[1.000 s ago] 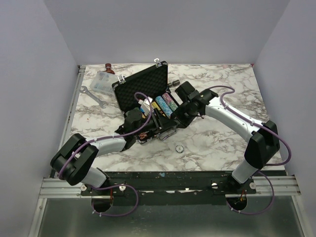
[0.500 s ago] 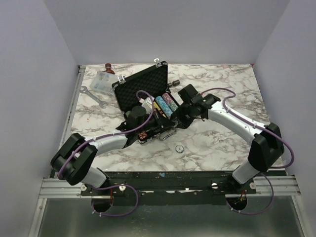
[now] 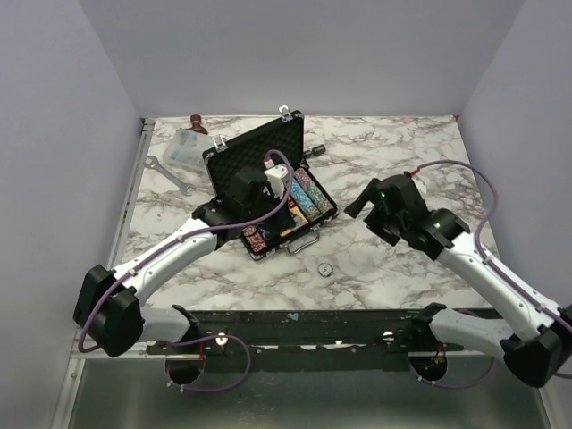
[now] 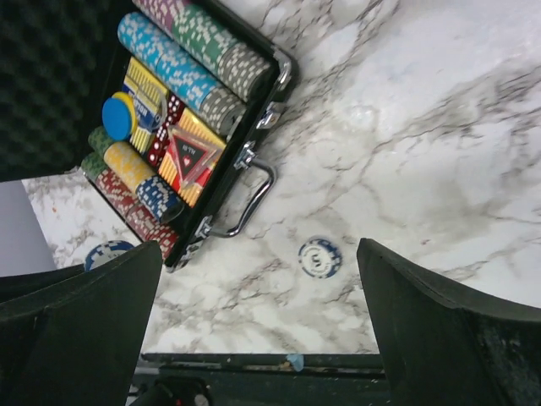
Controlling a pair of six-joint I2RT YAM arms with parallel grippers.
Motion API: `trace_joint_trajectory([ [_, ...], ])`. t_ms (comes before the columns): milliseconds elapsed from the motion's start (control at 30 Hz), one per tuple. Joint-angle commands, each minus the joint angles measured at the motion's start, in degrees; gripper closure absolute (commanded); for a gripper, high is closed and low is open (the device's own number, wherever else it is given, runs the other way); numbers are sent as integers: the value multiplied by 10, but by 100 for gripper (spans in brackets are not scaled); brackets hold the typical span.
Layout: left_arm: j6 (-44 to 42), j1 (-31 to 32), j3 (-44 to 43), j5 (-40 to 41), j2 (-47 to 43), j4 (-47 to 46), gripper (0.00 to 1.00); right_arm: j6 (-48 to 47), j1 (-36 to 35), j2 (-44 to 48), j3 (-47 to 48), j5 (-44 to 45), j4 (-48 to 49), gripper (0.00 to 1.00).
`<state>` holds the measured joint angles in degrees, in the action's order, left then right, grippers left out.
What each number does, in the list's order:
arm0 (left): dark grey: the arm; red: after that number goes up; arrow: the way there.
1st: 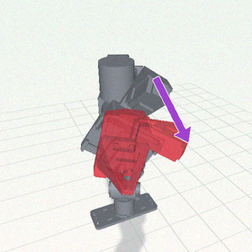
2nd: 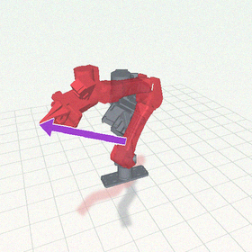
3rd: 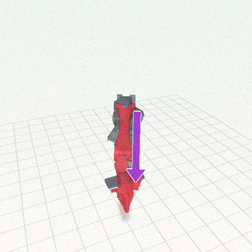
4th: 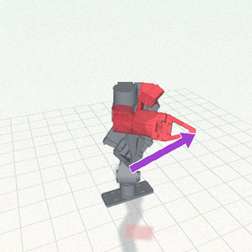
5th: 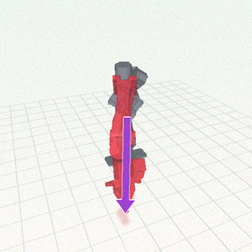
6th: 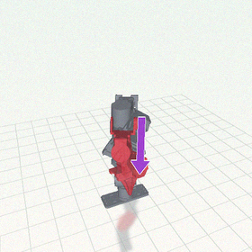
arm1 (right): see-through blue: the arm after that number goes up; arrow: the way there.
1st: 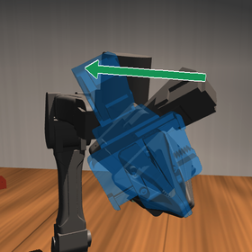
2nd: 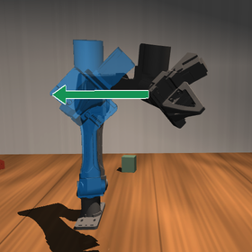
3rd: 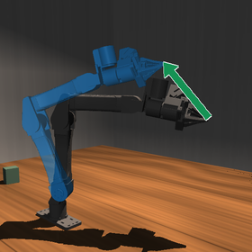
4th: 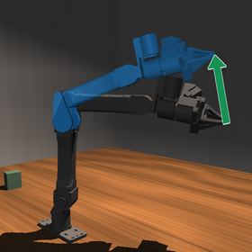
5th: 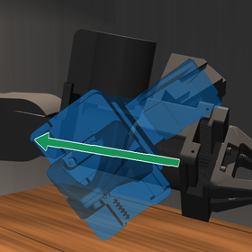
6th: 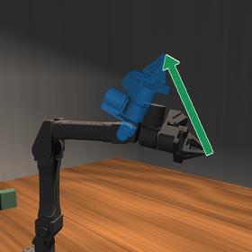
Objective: Pack up texas hold em set
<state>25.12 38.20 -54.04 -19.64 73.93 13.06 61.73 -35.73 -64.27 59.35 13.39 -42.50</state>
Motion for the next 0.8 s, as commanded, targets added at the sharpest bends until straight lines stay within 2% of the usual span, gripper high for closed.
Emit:
trace_joint_trajectory([
  [0,-238,-4,-47,109,-2,191,100,-46,5,93,-51,87,-8,0],
  [100,-318,-4,-77,128,40,232,100,-61,6,136,-77,83,-12,0],
  [167,-334,-3,-92,150,82,246,100,-66,6,148,-88,71,-15,0],
  [433,-328,-3,-112,191,158,228,100,-59,6,166,-125,28,-4,0],
  [767,-324,3,-110,232,196,226,100,-55,6,148,-145,-4,18,0],
])
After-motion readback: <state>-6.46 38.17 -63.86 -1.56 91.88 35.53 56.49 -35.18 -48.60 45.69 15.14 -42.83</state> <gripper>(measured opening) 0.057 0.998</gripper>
